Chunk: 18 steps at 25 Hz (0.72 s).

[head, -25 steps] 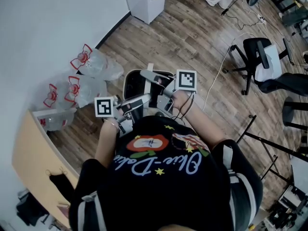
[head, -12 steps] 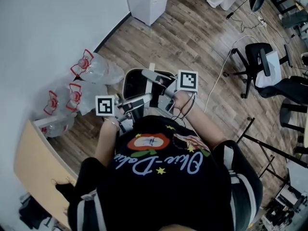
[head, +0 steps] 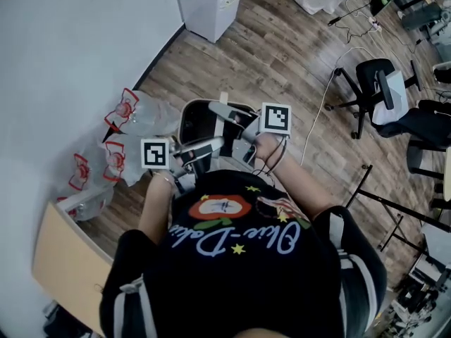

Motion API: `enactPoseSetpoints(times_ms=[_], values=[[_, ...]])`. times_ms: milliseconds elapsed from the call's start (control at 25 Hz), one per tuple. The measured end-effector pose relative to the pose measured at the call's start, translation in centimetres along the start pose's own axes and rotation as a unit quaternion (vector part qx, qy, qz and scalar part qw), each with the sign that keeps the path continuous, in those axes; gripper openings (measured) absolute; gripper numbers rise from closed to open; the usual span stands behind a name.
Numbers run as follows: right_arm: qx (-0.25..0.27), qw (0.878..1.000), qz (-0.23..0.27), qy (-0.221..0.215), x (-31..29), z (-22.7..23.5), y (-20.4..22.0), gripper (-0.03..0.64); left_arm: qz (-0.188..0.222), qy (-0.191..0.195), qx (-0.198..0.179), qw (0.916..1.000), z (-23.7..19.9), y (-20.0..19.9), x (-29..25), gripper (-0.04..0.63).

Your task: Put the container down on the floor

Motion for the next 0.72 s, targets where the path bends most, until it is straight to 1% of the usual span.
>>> enactPoseSetpoints(times_ms=[200,400,600,720], values=[[0.008,1.0,0.005,0.003,-0.1,-0.4,-0.2,0.041,-0.008,-0.003,-0.005,1.0,0.3,-0.3,0.1,0.048],[0.011,1.0,-0.001,0.001,-0.3,-1.0,-0.2,0.041,-0.001,0.001,-0.009,1.0,0.8,-0.5,0.0,0.048],[0.016,1.0,-0.014,0.01,-5.3,-1.4,-0.1,0.041,0.006,0.007,-0.01,0.9999,0.5,-3.7,3.7,0.048],[0.024,0.999,-0.022,0.017,-6.5,-1.7,-0.1,0.041,0.014,0.007,-0.01,0.9998,0.4,-4.5,4.5,0.048]])
Point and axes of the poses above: the fingertips, and each gripper's own axes: x backward along the fingers, z to its right, y out of its underside, the point moved 1 cm from there along x, backward along the fingers, and after that the axes turned 8 degrees about y, right-handed, at the moved point
